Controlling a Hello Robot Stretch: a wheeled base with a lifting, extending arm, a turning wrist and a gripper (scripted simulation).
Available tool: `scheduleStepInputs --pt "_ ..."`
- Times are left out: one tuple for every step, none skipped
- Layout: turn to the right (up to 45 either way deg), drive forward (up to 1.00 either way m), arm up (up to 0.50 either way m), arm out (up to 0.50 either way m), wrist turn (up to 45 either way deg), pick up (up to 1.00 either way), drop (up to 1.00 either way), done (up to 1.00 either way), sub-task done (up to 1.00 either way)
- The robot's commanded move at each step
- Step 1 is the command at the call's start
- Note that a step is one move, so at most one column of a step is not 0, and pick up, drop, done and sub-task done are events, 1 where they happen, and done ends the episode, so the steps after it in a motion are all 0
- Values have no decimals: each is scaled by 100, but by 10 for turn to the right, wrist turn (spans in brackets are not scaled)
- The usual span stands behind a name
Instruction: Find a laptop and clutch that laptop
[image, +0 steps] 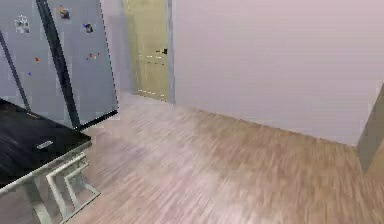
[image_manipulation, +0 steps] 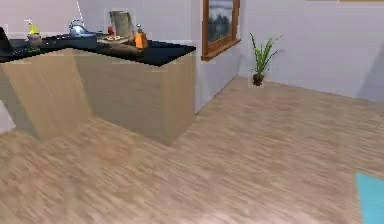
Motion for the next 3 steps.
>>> scheduleStepInputs --pt "-450 0 0 0 0 0 0 0 0" --pt "-450 0 0 0 0 0 0 0 0" --pt "-120 0 0 0 0 0 0 0 0"
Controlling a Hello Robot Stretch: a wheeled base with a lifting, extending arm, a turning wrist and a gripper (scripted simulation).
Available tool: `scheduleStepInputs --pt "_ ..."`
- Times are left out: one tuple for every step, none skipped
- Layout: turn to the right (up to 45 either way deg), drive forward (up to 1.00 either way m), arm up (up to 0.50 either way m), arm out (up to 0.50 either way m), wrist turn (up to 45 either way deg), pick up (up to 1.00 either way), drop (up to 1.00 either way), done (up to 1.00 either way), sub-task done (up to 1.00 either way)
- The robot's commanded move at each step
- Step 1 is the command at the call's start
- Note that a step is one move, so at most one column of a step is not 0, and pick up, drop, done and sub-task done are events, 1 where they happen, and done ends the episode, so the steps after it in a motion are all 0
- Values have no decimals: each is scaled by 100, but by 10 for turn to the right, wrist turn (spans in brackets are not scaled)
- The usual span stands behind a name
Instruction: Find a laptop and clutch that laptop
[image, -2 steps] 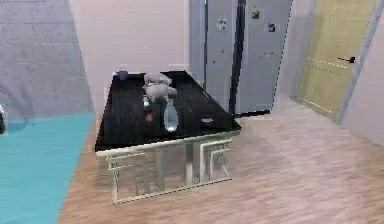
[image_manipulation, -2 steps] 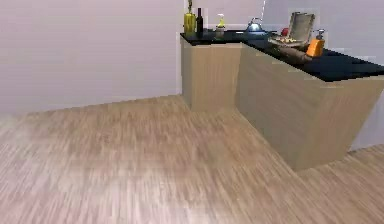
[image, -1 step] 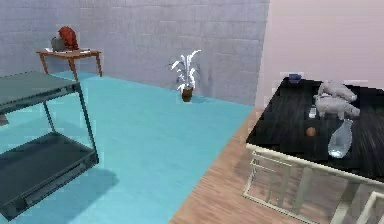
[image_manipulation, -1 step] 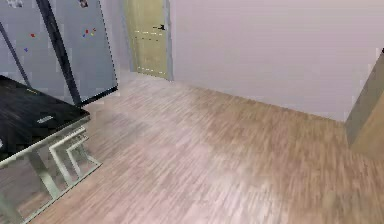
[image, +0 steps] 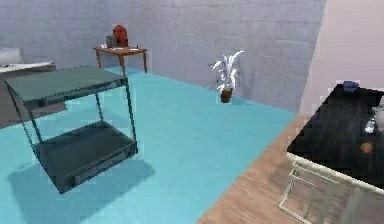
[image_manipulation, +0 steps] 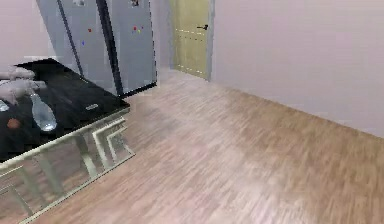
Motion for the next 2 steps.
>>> scheduleStepInputs --pt "0 100 0 0 0 0 0 0 0" --pt "-30 0 0 0 0 0 0 0 0"
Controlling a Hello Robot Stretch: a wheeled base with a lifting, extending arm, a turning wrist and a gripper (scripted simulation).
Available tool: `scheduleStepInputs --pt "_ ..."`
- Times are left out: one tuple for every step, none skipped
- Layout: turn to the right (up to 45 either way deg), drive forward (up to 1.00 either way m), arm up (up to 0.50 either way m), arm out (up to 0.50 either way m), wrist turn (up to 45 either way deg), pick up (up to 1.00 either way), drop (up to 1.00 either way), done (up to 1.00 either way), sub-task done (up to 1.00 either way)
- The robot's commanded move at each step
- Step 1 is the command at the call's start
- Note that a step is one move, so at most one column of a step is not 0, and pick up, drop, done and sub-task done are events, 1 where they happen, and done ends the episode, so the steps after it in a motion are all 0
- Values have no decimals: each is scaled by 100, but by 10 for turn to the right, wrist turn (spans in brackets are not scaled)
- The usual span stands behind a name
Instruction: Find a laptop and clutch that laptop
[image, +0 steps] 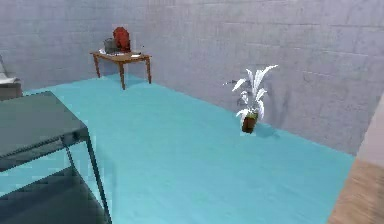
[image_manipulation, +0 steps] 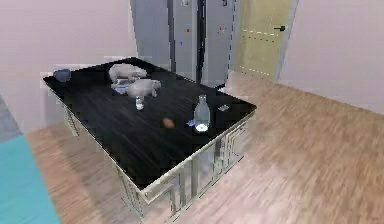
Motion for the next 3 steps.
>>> scheduleStepInputs --pt "0 100 0 0 0 0 0 0 0" --pt "0 25 0 0 0 0 0 0 0" --pt "-420 0 0 0 0 0 0 0 0"
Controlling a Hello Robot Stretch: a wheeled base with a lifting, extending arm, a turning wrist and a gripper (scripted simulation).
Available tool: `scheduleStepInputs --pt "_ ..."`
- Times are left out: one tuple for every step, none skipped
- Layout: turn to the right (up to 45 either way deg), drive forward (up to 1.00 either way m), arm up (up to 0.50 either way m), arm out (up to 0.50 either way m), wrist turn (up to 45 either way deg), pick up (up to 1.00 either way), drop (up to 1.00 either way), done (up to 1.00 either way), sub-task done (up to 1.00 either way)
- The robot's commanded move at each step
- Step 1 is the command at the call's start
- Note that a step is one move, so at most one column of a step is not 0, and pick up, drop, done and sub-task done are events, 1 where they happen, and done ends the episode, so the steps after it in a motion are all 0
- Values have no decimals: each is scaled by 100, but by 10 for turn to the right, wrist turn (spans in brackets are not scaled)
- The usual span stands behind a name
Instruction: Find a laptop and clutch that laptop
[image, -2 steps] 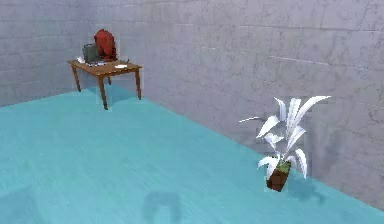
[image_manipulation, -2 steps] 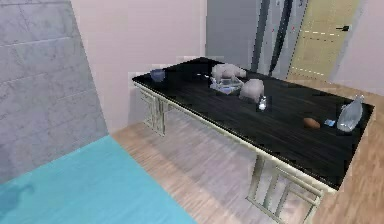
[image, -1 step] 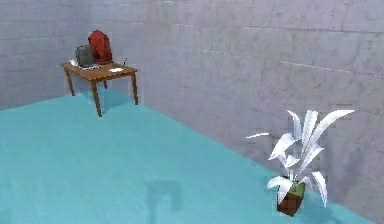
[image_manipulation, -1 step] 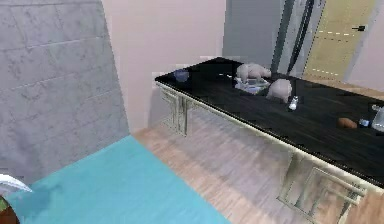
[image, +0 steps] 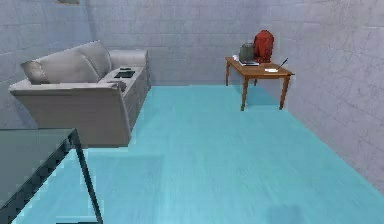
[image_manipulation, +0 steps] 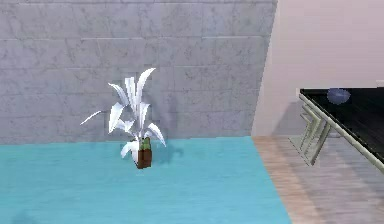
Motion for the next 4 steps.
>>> scheduleStepInputs --pt "-30 0 0 0 0 0 0 0 0" --pt "0 100 0 0 0 0 0 0 0" --pt "0 100 0 0 0 0 0 0 0" --pt "30 0 0 0 0 0 0 0 0"
